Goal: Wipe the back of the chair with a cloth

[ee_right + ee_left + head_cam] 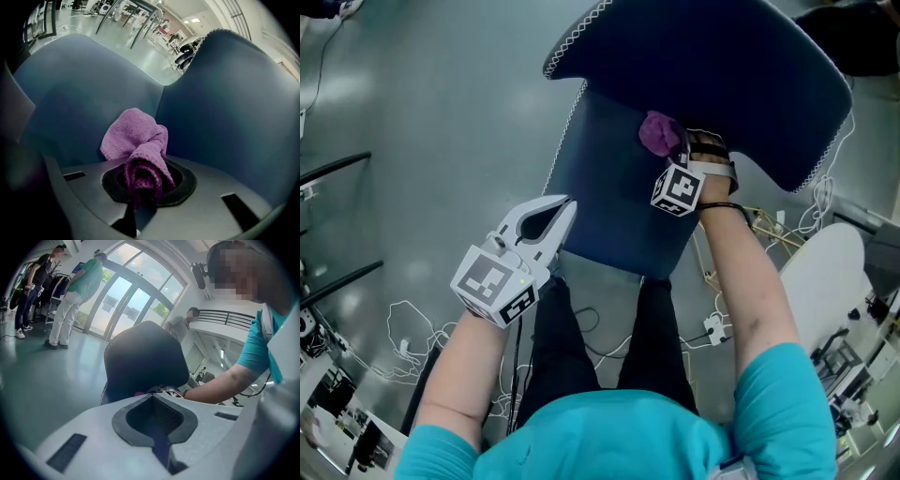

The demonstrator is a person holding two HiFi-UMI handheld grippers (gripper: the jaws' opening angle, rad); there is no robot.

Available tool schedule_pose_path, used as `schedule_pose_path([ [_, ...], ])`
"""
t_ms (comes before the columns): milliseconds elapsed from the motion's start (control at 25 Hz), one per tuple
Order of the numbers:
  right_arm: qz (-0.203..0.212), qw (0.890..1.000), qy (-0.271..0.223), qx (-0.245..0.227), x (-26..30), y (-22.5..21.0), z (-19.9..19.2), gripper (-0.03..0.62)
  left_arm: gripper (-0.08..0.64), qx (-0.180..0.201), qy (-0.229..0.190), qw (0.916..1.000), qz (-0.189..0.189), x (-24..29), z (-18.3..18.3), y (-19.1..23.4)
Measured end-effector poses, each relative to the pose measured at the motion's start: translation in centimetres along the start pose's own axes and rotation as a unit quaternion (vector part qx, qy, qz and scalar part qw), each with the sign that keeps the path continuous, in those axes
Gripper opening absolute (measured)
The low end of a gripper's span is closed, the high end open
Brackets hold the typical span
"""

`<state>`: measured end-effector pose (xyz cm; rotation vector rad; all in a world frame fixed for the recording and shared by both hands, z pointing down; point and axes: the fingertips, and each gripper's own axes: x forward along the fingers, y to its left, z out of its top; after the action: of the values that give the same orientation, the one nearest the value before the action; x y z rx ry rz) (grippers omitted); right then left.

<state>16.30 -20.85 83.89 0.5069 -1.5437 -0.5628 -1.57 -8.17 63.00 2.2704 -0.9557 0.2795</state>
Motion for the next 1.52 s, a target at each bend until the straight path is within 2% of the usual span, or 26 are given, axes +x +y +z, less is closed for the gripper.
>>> schedule_pose_path([
  [520,0.002,0.999,0.041,-0.01,-1.4,1.5,-5.6,0.055,0.004,0.002,0.001,1.0,-0.006,0.0,-0.3,-1.2],
  [1520,0.015,0.994,0.11,-0.001,-3.0,3.8,-12.2,0.055,0.004,0.003,-0.003,1.0,-0.007,-1.4,-1.3,-2.1],
])
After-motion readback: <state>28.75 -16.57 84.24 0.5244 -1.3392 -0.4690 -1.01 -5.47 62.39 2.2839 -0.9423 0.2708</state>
